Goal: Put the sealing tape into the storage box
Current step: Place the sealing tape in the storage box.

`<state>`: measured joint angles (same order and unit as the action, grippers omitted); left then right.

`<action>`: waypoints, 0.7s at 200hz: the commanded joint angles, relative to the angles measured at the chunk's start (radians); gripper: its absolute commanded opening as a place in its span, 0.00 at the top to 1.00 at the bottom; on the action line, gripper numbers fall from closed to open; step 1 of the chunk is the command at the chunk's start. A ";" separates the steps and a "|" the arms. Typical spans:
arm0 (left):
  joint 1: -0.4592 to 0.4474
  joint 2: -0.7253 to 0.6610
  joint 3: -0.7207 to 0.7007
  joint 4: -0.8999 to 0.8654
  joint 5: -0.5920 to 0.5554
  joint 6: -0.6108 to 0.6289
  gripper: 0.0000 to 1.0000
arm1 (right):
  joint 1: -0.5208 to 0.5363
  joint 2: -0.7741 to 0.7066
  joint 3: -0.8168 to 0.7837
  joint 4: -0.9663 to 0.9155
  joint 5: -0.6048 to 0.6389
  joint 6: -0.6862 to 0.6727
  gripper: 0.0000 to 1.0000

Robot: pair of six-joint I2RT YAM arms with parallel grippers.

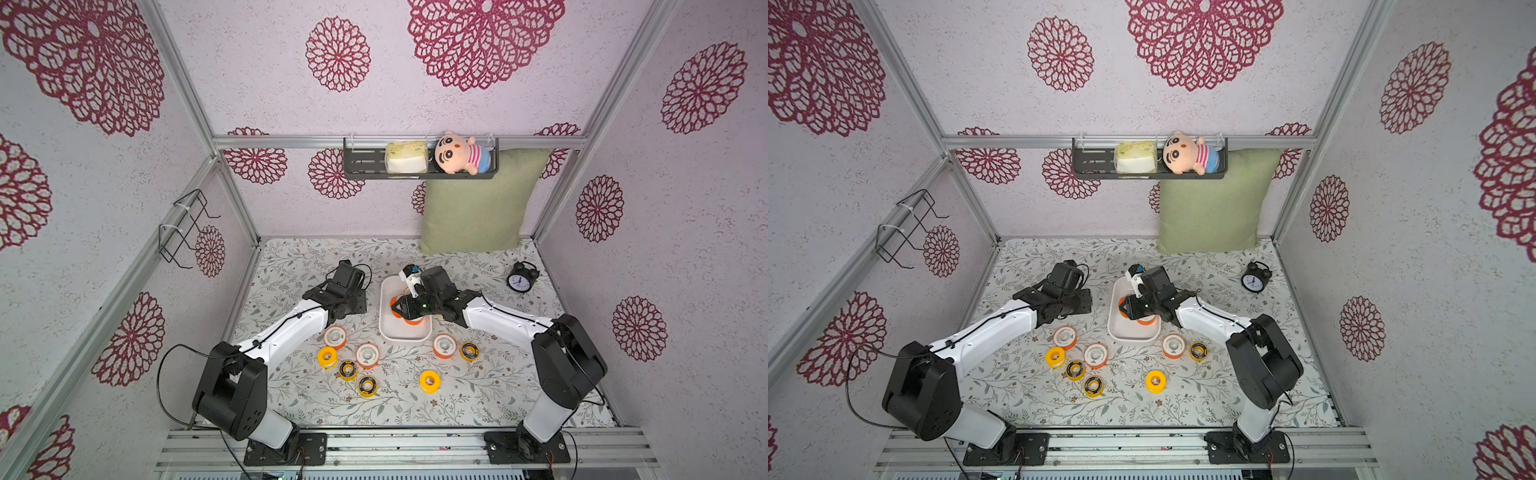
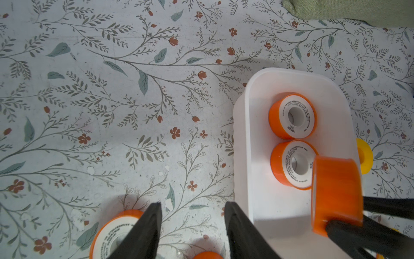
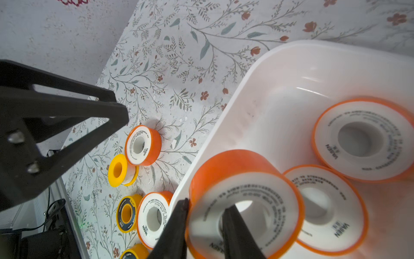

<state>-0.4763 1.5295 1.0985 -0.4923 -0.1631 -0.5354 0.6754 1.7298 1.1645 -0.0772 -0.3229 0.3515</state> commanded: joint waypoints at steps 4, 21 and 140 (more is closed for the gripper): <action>0.009 -0.032 -0.011 0.004 -0.009 -0.001 0.48 | 0.016 0.024 0.046 -0.065 -0.025 -0.037 0.72; 0.010 -0.034 -0.010 0.006 -0.007 -0.001 0.48 | 0.025 0.042 0.055 -0.087 -0.028 -0.043 0.72; 0.010 -0.023 -0.010 0.004 -0.004 -0.001 0.48 | 0.052 0.083 0.058 -0.214 0.030 -0.073 0.72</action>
<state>-0.4740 1.5291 1.0985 -0.4923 -0.1665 -0.5354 0.7189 1.8069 1.1954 -0.2489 -0.3191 0.3058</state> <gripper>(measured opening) 0.521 0.283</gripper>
